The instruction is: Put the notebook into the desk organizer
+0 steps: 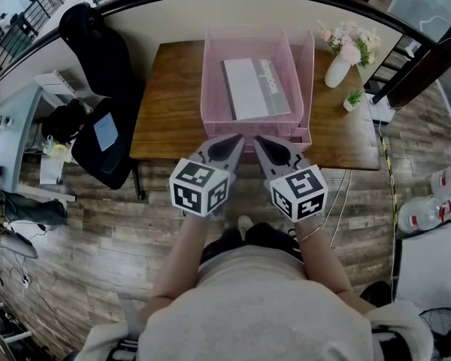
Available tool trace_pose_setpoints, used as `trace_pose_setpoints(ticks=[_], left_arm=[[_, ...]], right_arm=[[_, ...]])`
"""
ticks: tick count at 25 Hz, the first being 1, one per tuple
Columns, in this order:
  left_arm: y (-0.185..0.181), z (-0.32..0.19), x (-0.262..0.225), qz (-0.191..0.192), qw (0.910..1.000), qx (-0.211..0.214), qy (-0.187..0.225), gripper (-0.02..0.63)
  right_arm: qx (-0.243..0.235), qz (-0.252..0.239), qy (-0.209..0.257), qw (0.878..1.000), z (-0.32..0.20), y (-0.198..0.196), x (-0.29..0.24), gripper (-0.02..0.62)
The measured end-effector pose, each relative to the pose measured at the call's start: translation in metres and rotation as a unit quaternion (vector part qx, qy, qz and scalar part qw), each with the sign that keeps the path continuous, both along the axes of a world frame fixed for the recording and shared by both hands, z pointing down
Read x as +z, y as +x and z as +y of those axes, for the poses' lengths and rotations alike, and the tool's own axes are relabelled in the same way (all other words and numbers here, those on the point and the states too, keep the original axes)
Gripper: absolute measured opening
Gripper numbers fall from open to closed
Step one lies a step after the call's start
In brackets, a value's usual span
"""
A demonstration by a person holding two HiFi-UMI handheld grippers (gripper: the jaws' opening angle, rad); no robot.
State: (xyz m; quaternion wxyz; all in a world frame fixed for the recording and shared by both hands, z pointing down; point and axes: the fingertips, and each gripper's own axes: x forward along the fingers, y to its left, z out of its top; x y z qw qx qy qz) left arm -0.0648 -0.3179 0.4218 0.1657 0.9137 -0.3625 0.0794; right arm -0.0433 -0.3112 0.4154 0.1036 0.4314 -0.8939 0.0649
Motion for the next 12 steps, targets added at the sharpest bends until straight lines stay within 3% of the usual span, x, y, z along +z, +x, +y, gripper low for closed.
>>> trace_pose_setpoints(ticks=[12], left_arm=[[0.0005,-0.0035,0.0038,0.007,0.9999,-0.004,-0.012,0.012]], right_arm=[[-0.011,0.001,0.001,1.0,-0.0036,-0.0024,-0.0032,-0.003]])
